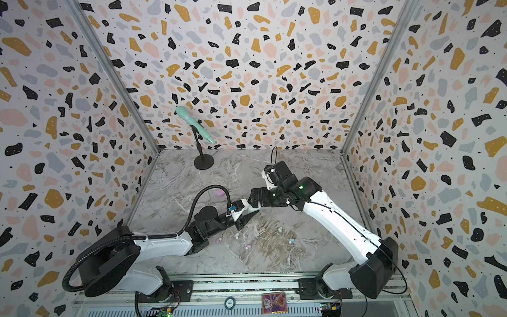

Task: Insert wireless bluetooth earbuds into charging case
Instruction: Pass the charging case, then open the charging case.

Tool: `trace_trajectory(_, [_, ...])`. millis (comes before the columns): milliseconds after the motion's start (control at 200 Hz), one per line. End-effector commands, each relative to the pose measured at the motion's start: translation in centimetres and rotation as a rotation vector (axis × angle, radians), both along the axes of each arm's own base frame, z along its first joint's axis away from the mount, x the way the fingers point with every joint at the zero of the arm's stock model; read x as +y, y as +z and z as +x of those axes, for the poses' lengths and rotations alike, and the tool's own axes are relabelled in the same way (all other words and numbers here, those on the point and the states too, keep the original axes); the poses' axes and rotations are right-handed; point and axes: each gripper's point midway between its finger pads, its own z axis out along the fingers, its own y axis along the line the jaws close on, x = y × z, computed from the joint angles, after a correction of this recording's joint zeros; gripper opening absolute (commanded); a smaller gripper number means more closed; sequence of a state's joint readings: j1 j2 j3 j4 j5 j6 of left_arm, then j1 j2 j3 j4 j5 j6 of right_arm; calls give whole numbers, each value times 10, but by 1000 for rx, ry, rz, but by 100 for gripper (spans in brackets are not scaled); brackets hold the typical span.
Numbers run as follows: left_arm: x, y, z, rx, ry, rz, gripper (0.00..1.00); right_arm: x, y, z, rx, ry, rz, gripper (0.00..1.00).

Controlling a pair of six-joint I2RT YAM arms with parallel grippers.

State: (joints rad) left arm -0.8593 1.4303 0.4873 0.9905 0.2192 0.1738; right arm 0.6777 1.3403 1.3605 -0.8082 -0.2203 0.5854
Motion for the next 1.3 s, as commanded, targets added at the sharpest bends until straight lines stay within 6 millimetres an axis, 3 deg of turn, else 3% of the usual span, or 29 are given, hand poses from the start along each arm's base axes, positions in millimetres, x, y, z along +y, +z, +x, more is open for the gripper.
trace_trajectory(0, [1,18,-12,-10,-46,-76,38,-19,15,-2,-26,-20,23,99])
trace_trajectory(160, [0,24,-30,67,-134,-117,38,-54,22,2,-104,21,-52,99])
trace_trajectory(275, [0,28,-47,105,-221,-115,38,-60,29,-5,-188,131,-119,100])
trace_trajectory(486, [-4,34,-64,144,-346,-97,37,-44,40,-27,-383,371,-202,98])
trace_trajectory(716, [-19,28,-64,178,-458,-55,36,-22,59,-49,-525,569,-173,88])
trace_trajectory(1036, [-20,15,-62,160,-484,36,35,-11,40,-75,-526,718,-144,84])
trace_trajectory(1297, [-18,19,-63,153,-483,25,34,-11,18,-81,-505,744,-173,79])
